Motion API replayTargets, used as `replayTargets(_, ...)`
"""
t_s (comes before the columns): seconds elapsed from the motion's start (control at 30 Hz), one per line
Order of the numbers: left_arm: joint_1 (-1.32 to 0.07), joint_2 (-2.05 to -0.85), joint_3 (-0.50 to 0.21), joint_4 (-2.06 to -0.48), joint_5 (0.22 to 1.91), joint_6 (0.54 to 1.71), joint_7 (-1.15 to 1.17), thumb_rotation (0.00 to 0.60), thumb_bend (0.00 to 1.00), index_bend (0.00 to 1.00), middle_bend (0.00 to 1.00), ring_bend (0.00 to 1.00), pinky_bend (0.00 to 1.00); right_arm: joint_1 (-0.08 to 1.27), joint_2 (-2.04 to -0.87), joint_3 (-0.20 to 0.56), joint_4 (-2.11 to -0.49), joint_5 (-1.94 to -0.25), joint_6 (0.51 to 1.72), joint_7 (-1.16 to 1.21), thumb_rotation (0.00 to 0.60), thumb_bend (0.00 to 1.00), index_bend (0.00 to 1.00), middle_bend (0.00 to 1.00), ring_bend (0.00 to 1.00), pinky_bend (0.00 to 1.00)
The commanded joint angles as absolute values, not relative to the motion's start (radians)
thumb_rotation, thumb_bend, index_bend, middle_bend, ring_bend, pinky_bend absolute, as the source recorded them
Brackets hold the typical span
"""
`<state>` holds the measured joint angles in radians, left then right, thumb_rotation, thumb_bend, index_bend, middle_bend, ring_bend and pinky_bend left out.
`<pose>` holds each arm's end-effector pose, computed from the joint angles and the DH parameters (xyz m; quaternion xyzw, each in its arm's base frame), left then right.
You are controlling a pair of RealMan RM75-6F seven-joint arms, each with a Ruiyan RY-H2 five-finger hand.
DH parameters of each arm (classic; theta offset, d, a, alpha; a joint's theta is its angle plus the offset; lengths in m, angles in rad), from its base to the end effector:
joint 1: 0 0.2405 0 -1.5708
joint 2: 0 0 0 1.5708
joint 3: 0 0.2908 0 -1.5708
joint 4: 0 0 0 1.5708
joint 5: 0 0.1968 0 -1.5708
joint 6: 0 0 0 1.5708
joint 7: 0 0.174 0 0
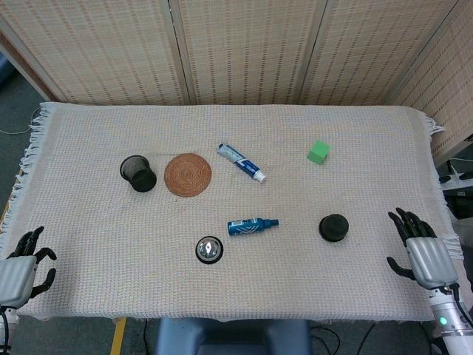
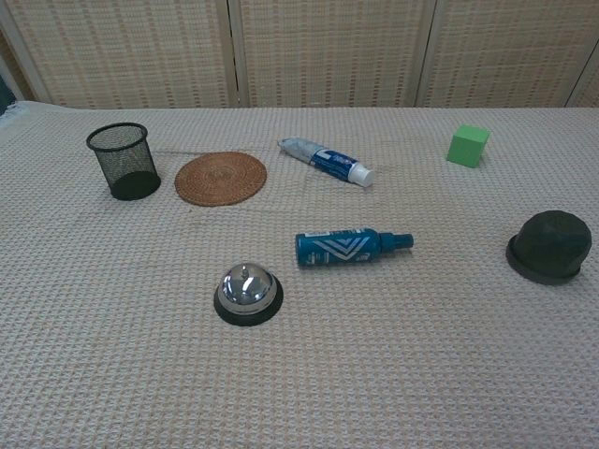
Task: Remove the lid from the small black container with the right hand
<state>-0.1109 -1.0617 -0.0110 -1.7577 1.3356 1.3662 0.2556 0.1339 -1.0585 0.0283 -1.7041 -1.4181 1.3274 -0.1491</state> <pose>-0.3433 0.2075 0.1762 -0.6209 -0.4125 -0.2695 0.6097 -0.3369 -0.2206 0.1750 0.6392 -0.4053 0.3030 0.5792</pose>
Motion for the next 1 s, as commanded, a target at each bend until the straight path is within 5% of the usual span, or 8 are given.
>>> replayTargets(0.03,-0.111,-1.062,-0.011,-1.757,1.335,1.365,0.255,0.6,0.41,0.45,0.0,0.02,0.4,0.134,-1.059,0.028,-1.702,-1.419,1.328,-0.149,0.6,0.24,0.0,0.0,0.0,0.14)
replayTargets(0.73,-0.102,-1.066,-0.019,-1.744,1.362,1.402,0.228,0.6,0.42,0.45,0.0,0.02,0.4,0.182,-1.145,0.042,-1.561,-1.541,1.353,-0.036,0.6,0.18,0.0,0.0,0.0,0.14)
replayTargets(1.0,-0.1,-1.075,-0.019,-1.723,1.377,1.407,0.216,0.6,0.42,0.44,0.0,0.02,0.4,0.306,-1.103,0.072,-1.621,-1.445,1.112,0.023,0.6,0.18,0.0,0.0,0.0,0.14)
